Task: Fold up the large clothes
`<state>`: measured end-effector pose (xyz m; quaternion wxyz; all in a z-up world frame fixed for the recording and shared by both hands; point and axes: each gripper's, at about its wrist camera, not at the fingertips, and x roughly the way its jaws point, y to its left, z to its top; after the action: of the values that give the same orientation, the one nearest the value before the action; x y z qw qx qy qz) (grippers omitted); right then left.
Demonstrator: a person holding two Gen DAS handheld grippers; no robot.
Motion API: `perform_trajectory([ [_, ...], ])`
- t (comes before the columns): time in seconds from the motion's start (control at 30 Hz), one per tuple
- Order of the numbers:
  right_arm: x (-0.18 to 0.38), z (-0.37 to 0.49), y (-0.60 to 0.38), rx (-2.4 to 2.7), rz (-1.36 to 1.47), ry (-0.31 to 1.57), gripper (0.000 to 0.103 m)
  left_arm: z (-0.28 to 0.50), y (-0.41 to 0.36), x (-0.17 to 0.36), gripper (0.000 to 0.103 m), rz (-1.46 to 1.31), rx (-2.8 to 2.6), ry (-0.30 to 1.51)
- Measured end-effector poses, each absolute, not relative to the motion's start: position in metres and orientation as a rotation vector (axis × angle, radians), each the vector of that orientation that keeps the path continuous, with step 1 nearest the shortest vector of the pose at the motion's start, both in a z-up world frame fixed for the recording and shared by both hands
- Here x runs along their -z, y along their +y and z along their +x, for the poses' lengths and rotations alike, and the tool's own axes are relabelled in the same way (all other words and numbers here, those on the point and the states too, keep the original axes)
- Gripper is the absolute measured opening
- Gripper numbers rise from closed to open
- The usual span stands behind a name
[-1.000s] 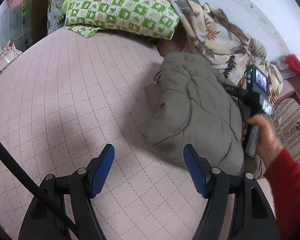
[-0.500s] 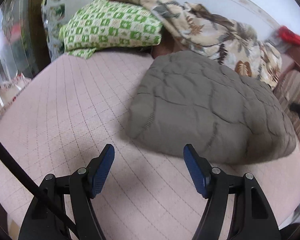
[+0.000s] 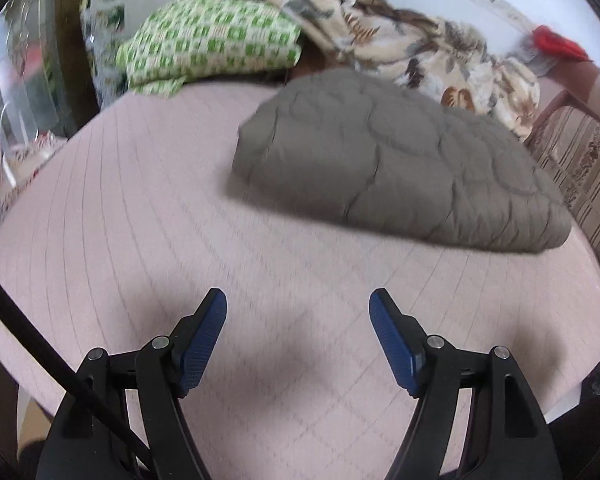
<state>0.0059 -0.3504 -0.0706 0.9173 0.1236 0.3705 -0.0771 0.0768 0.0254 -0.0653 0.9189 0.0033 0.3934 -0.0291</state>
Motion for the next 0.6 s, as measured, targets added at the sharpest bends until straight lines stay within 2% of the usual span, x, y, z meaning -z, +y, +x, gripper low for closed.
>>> perform_trajectory([
  [0.4,0.087,-0.047,-0.368,0.265,0.21,0.686,0.093,0.064,0.031,0.096,0.073,0.013,-0.03,0.851],
  [0.6,0.096,-0.068,-0.401,0.302,0.262,0.608,0.093,0.063,0.004,0.06,0.073,-0.007,-0.073,0.819],
])
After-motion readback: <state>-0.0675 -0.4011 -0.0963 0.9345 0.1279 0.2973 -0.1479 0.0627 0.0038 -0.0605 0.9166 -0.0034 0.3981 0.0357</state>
